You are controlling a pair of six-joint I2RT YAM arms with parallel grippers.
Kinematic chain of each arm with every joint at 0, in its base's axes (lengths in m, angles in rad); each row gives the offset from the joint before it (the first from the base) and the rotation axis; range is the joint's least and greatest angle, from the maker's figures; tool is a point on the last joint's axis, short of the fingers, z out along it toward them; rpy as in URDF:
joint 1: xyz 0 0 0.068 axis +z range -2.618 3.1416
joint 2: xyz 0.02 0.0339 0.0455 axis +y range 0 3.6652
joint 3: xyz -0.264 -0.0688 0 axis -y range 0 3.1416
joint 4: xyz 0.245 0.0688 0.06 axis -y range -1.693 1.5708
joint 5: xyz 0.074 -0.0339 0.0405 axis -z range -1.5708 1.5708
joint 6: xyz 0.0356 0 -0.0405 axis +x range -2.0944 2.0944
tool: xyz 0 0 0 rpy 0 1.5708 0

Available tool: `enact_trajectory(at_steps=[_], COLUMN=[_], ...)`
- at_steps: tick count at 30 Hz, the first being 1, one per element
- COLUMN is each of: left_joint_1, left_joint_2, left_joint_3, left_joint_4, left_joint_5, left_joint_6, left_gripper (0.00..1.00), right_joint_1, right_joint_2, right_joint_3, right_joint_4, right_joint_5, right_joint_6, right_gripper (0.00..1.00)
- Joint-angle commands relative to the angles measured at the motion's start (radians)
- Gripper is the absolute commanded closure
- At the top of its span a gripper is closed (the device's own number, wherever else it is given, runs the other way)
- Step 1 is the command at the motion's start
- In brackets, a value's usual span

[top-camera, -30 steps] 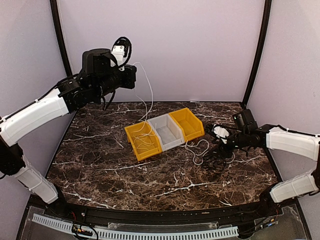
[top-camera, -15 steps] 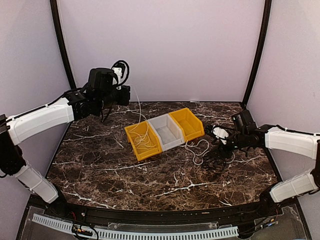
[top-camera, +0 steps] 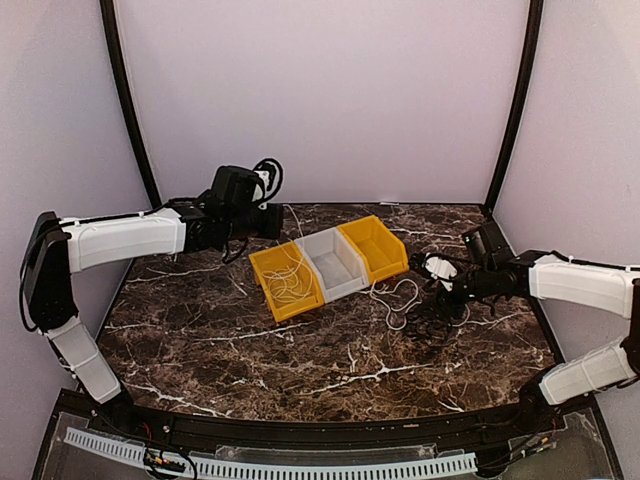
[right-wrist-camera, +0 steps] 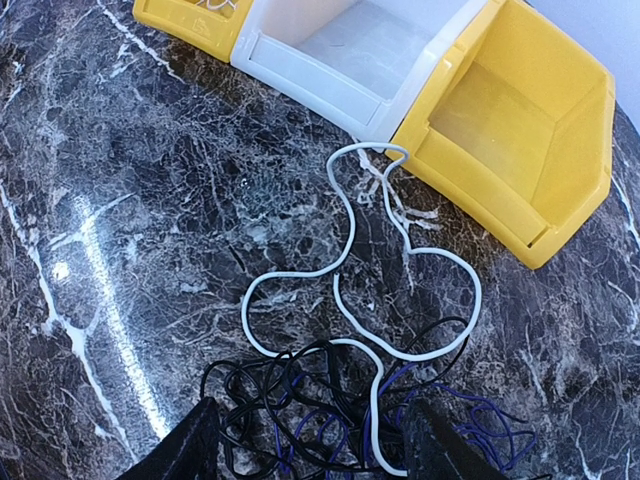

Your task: Untangle the cables

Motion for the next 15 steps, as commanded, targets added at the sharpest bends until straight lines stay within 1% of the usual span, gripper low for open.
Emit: enact_trajectory(at_steps=[1,5,8,15], left_joint_1=[0.001,0.002,0.001,0.0], left_joint_2=[-0.015,-0.037,-0.026,0.085], left_joint_3=[-0.051,-0.099,-0.12,-0.071], left_joint_4=[0.028,0.014,-0.016,-0.059], left_joint_5=[0.014,-0.02,-0.02,0.026], left_joint_6=[-0.054,-0.06,-0.06,-0.062], left_gripper=[1.0,1.0,1.0,1.0], right_joint_1=[-0.005,-0.006,-0.006,-0.006], right_joint_2=[0.001,0.014,0.025,0.028], right_joint_3=[-0.016,-0.012,-0.008,-0.007], right_joint_4=[0.019,0.018,0.015,0.005], right_joint_5=[0.001,-0.01,-0.016,-0.019], right_joint_6=[0.002,0.0,-0.002,-0.006], right_gripper=[0.41,0.4,0.41,0.4])
